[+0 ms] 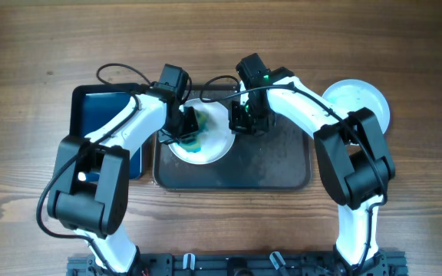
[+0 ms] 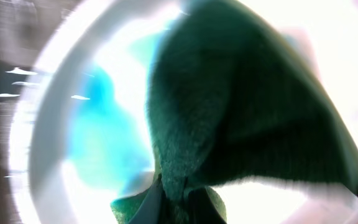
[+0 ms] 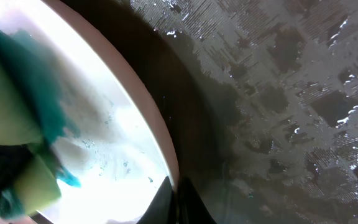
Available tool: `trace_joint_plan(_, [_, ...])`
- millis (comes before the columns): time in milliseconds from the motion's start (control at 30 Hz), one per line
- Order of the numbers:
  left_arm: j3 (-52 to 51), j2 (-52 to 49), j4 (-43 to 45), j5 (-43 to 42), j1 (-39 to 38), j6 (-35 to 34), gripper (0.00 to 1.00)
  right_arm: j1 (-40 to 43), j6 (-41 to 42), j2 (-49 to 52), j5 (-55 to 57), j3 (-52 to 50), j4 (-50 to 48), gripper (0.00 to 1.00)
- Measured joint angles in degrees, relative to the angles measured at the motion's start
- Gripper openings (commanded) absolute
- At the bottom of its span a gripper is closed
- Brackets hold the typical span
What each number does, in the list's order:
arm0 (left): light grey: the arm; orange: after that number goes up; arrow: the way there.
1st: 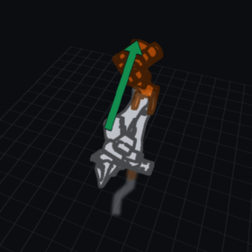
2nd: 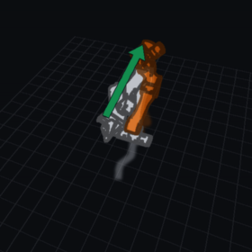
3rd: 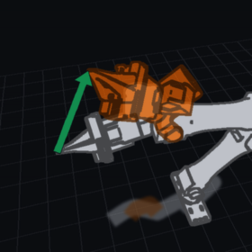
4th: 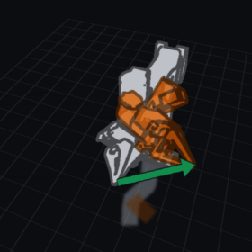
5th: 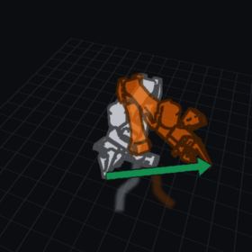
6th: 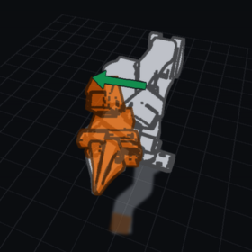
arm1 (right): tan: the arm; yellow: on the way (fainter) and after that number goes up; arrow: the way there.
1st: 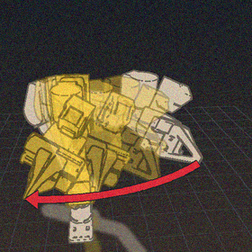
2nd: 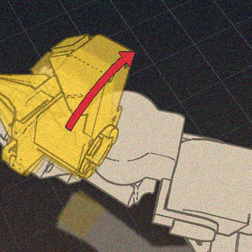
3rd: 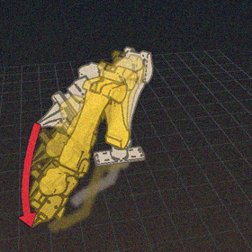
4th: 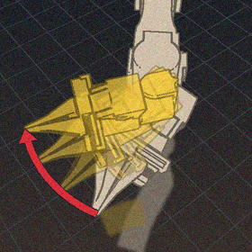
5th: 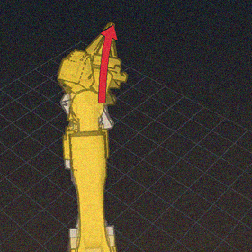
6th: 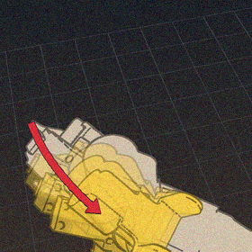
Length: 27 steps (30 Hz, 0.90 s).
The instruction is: Clean dirty plates on tray and stack at the side
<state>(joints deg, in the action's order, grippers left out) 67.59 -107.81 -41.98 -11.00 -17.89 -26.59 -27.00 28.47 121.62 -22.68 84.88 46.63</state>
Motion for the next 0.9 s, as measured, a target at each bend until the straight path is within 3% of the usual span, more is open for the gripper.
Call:
trace_joint_plan(200, [-0.2, 0.0, 0.9, -1.0, -4.0, 0.4, 0.04, 0.1, 0.4, 0.0, 0.4, 0.0, 0.3, 0.04])
trace_joint_plan(433, [-0.5, 0.0, 0.0, 10.4, -8.0, -9.9, 0.04, 0.0, 0.9, 0.0, 0.6, 0.0, 0.4, 0.04])
trace_joint_plan(600, [-1.0, 0.0, 4.0, 3.9, -7.9, -3.9, 0.04, 0.2, 0.9, 0.0, 0.8, 0.0, 0.5, 0.04])
trace_joint_plan(767, [-1.4, 0.0, 8.3, 2.0, -7.5, -2.4, 0.04, 0.3, 1.1, 0.0, 0.9, 0.0, 0.6, 0.04])
trace_joint_plan(900, [3.0, 0.0, 2.4, 3.8, -4.3, -2.6, 0.04, 0.3, 1.3, 0.0, 0.9, 0.0, 0.6, 0.04])
